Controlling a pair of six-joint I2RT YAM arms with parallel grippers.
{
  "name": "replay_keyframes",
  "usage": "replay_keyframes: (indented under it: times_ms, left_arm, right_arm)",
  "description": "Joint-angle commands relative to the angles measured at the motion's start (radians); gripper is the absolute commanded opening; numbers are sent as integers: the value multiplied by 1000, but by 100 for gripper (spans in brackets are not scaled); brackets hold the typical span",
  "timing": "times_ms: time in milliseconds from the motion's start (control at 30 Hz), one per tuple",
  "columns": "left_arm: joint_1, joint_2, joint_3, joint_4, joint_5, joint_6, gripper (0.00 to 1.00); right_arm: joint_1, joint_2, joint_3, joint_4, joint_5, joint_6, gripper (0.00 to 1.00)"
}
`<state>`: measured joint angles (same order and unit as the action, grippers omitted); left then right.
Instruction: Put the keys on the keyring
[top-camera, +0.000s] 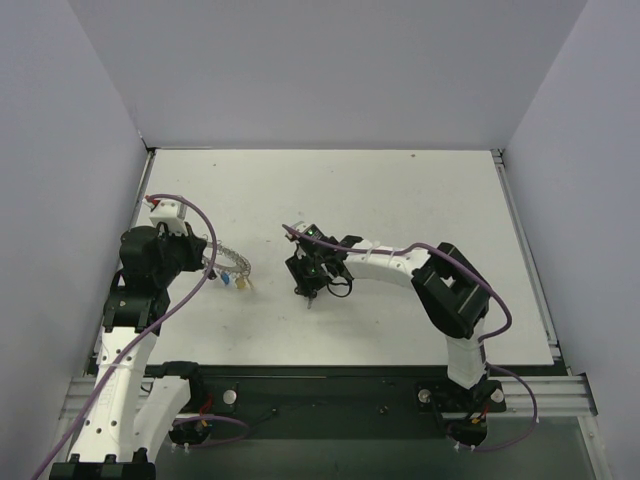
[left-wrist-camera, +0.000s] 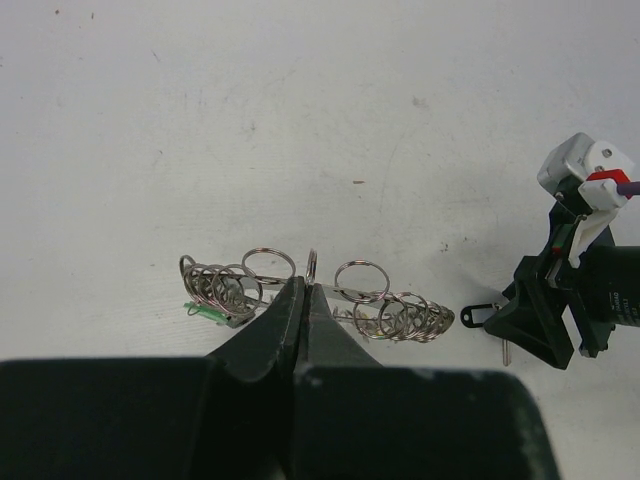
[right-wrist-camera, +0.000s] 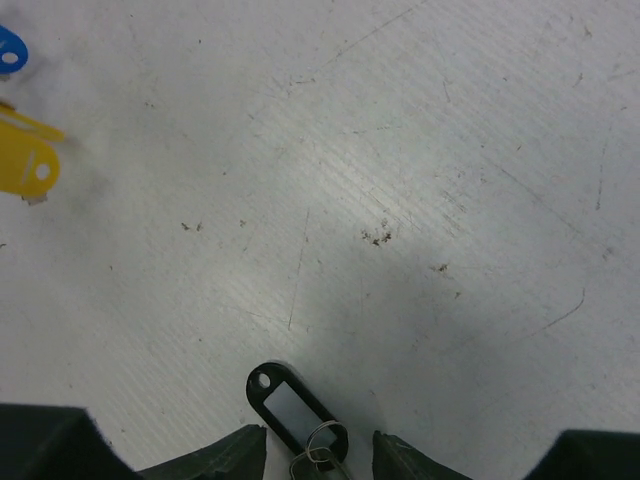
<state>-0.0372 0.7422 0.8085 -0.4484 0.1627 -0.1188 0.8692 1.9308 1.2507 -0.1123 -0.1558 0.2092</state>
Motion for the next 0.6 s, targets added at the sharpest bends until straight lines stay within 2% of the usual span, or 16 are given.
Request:
replay_keyframes:
  times_ms: [0,167,233,467,567]
  left_arm:
    - [7,-18,12,100,17,4,0]
    - [7,-17,12,97,17,5,0]
    - [7,-17,12,99,14,5,0]
    - [7,-18,11,97,15,5,0]
    - [8,-17,11,99,18,5,0]
  right_arm:
    - [-4,22,21,-17,13,7,40]
    - [-6,23,23,-17,-8,9,24]
    - [-4,16,21,-17,-10,9,22]
    - [-15,-13,1,-4,-19,9,4]
    - [-22,-39,-5,-6,-24,7,0]
